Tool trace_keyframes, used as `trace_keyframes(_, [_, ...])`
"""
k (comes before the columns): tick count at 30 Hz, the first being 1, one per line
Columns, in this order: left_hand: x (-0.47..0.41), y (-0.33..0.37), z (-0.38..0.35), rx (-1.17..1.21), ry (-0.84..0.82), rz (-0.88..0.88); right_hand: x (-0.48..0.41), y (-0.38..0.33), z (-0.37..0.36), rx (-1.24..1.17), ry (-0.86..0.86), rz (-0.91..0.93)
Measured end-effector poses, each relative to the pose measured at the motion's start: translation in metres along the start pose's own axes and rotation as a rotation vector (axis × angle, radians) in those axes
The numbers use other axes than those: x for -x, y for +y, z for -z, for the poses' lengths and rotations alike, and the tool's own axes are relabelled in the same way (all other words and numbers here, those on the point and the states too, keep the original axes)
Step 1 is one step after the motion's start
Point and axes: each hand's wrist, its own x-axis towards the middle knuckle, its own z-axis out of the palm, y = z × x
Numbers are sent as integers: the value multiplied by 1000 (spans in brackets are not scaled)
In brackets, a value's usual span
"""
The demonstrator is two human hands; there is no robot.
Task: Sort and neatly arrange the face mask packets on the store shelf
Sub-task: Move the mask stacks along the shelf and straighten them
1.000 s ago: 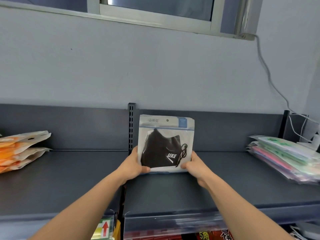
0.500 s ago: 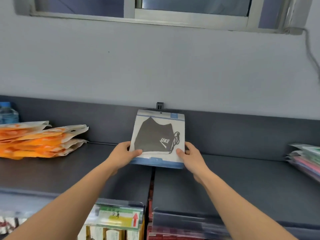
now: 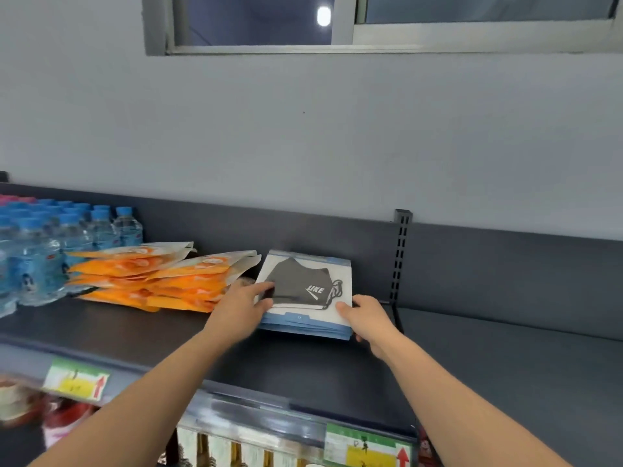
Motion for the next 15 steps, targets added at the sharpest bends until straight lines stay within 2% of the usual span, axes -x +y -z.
trace_keyframes(5, [-15,-27,6,-99,-126,-9,-14,-2,-29,94,44,-102])
trace_keyframes(7, [-18,-29,8,-161,-122,-37,-18,-2,-37,124,67,-128])
trace_keyframes(15, [-23,-22,9,-809,-53,-149,-21,-11,-49,205,74,-219])
